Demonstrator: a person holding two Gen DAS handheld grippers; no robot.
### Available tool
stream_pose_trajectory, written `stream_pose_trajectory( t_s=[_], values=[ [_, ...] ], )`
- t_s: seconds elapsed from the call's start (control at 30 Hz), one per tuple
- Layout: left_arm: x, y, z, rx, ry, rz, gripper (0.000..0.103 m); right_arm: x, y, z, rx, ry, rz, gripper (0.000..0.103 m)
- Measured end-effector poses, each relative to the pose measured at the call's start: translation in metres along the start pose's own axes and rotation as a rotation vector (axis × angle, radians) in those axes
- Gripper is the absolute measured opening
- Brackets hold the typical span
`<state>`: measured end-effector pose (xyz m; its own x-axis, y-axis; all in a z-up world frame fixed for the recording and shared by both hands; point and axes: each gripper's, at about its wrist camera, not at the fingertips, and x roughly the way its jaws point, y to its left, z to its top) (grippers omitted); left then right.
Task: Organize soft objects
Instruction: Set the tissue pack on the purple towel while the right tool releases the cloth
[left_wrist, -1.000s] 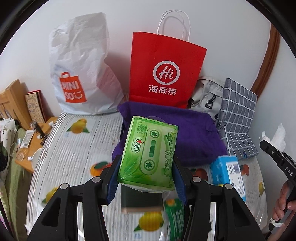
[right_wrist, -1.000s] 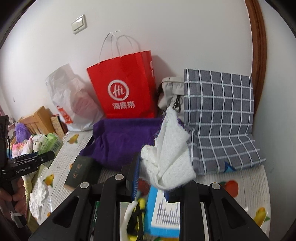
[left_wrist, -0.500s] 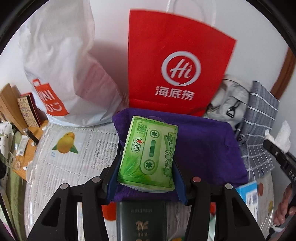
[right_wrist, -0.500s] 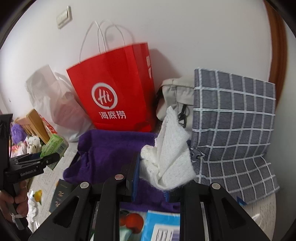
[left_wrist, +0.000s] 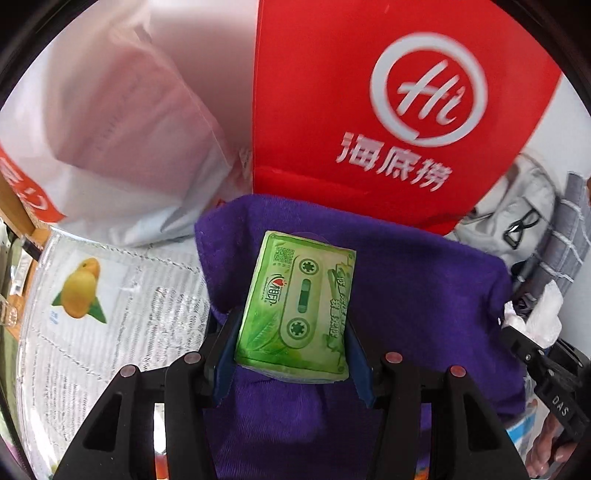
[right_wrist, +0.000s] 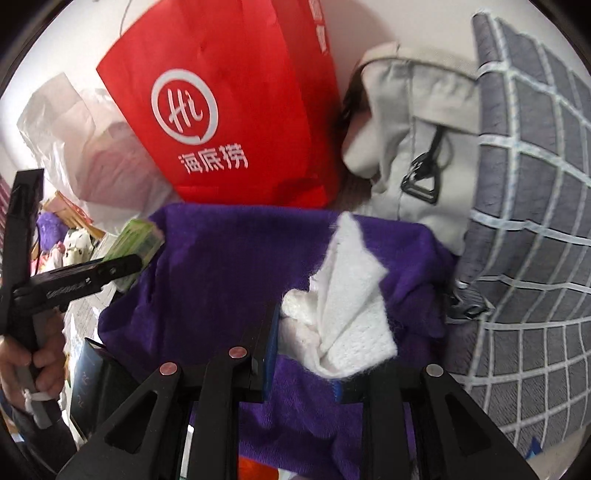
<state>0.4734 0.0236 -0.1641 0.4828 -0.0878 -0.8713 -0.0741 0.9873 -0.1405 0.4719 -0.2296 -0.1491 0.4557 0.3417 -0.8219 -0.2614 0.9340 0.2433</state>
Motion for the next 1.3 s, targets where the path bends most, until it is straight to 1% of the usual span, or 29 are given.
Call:
stream_pose_trajectory(
  t_s=[0.07, 0.23, 0.43, 0.47, 0.5, 0.53, 0.57, 0.6, 0.63, 0.7, 0.8, 0.9, 1.0, 1.07, 1.17, 1.23, 1.27, 1.3],
  values=[
    [0.005, -0.001, 0.0, 0.002, 0.005, -0.012, 0.051, 0.008, -0.001, 0.0, -0.007, 0.021, 0.0, 0.025],
    [0.016, 0.001, -0.001, 0.004, 0.021, -0.004, 0.051, 0.026, 0.0, 0.0, -0.012, 0.071, 0.024, 0.025],
    [0.023, 0.003, 0.001, -0.014, 0.026, -0.024, 0.051, 0.034, -0.002, -0.002, -0.008, 0.093, 0.022, 0.026],
    [0.023, 0.003, 0.001, -0.018, 0.03, -0.034, 0.052, 0.034, -0.002, -0.001, -0.007, 0.094, 0.023, 0.031],
    [0.024, 0.003, 0.001, -0.02, 0.033, -0.04, 0.056, 0.034, -0.001, -0.001, -0.009, 0.094, 0.029, 0.041],
    [0.025, 0.004, 0.002, -0.018, 0.038, -0.041, 0.062, 0.033, -0.001, 0.0, -0.011, 0.093, 0.035, 0.049],
    [0.026, 0.003, 0.003, -0.016, 0.036, -0.04, 0.065, 0.033, 0.0, 0.0, -0.014, 0.09, 0.038, 0.067],
    [0.024, 0.002, 0.003, -0.011, 0.029, -0.04, 0.07, 0.032, 0.001, 0.002, -0.023, 0.084, 0.041, 0.078],
    [0.024, 0.0, 0.004, -0.009, 0.026, -0.041, 0.075, 0.029, 0.003, 0.002, -0.037, 0.068, 0.045, 0.079],
    [0.02, -0.003, 0.004, -0.002, 0.017, -0.048, 0.076, 0.022, 0.007, 0.003, -0.068, 0.033, 0.027, 0.08],
    [0.013, -0.007, 0.005, 0.0, 0.007, -0.044, 0.077, 0.019, 0.011, 0.002, -0.1, 0.037, 0.007, 0.08],
    [0.007, -0.01, 0.005, 0.01, -0.002, -0.036, 0.077, 0.014, 0.01, 0.002, -0.093, 0.028, -0.012, 0.08],
    [-0.011, -0.016, 0.004, 0.035, -0.028, -0.012, 0.077, 0.0, 0.007, 0.001, -0.069, -0.001, -0.012, 0.08],
    [-0.026, -0.019, 0.003, 0.056, -0.07, 0.009, 0.077, -0.015, 0.007, -0.001, -0.063, -0.036, -0.016, 0.08],
    [-0.046, -0.021, -0.002, 0.058, -0.089, 0.003, 0.077, -0.024, 0.015, -0.005, -0.098, -0.047, -0.016, 0.08],
    [-0.056, -0.021, -0.007, 0.061, -0.09, -0.004, 0.077, -0.022, 0.021, -0.008, -0.113, -0.043, -0.021, 0.087],
    [-0.062, -0.02, -0.011, 0.059, -0.094, -0.001, 0.077, -0.021, 0.025, -0.011, -0.121, -0.044, 0.0, 0.093],
    [-0.066, -0.018, -0.015, 0.057, -0.096, 0.003, 0.077, -0.021, 0.028, -0.014, -0.132, -0.05, 0.02, 0.095]
  ],
)
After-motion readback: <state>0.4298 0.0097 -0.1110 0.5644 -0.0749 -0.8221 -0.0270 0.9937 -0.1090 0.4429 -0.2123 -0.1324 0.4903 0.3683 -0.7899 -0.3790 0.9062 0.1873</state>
